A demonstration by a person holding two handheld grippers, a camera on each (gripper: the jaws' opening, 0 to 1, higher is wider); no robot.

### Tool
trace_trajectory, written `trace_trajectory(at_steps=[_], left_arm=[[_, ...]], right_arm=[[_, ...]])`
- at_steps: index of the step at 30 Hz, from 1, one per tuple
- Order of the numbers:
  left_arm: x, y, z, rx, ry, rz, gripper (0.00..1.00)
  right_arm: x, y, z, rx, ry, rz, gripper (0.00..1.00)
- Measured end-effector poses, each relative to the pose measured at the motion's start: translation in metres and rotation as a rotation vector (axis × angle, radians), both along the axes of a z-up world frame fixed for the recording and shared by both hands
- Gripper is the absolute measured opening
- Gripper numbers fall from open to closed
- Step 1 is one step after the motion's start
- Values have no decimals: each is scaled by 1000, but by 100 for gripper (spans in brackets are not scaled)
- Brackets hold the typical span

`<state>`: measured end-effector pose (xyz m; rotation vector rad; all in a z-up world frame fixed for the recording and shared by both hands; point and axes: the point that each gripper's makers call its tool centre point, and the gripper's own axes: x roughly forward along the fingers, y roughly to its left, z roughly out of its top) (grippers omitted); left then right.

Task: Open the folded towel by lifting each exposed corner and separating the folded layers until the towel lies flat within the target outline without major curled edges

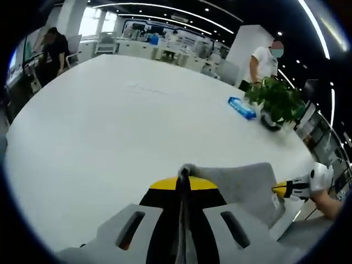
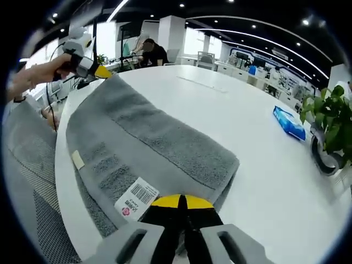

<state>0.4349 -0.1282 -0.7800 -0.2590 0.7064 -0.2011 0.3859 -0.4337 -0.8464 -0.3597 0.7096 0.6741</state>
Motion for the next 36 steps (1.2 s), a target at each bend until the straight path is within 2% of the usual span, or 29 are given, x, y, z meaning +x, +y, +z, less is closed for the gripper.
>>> trace_trajectory(at_steps=[3, 5, 7, 8, 13, 14, 17, 18, 19, 20, 22, 24, 26, 28, 31, 33, 34, 36], left_arm=[[3, 12, -10, 25, 17, 27, 1], [4, 12, -17, 1, 37, 31, 1], [4, 10, -24, 10, 46, 24, 1], [3, 13, -29, 62, 53, 7, 1], [6, 14, -41, 148, 32, -22, 1], [7, 16, -48, 180, 29, -42, 1], [6, 15, -64, 218, 60, -57, 1], [11, 19, -67, 231, 42, -58, 1], [13, 19, -64, 244, 18, -70, 1], [11, 19, -66, 238, 38, -59, 1], [12, 20, -66, 263, 37, -70, 1], [13, 19, -65, 275, 6, -99, 1], [10, 22, -66, 236, 30, -69, 1], [8, 25, -65, 275, 41, -92, 4], [2, 26, -51, 289, 54, -82, 5], [9, 19, -23, 274, -82, -73, 5], [10, 9, 1, 267, -167, -82, 7], [6, -7, 23, 242, -226, -94, 14]], right_arm=[[0, 0, 0, -1, -2, 0, 0], [0, 0, 0, -2, -3, 0, 0], [0, 0, 0, -6, -5, 2, 0], [1, 0, 0, -8, -7, 3, 0], [1, 0, 0, -9, -10, 3, 0], [1, 0, 0, -9, -9, 3, 0], [1, 1, 0, -15, -11, 8, 0], [1, 1, 0, -21, -11, 11, 0], [1, 1, 0, -27, -11, 15, 0], [1, 1, 0, -38, -13, 24, 0], [1, 2, 0, -90, -25, 52, 0], [1, 3, 0, -127, -41, 77, 0], [2, 4, 0, -134, -42, 80, 0], [3, 3, 0, -128, -45, 80, 0], [4, 2, 1, -97, -33, 48, 0], [5, 2, 2, -93, -27, 46, 0], [6, 2, 3, -85, -26, 37, 0], [7, 3, 10, -57, -39, 27, 5]])
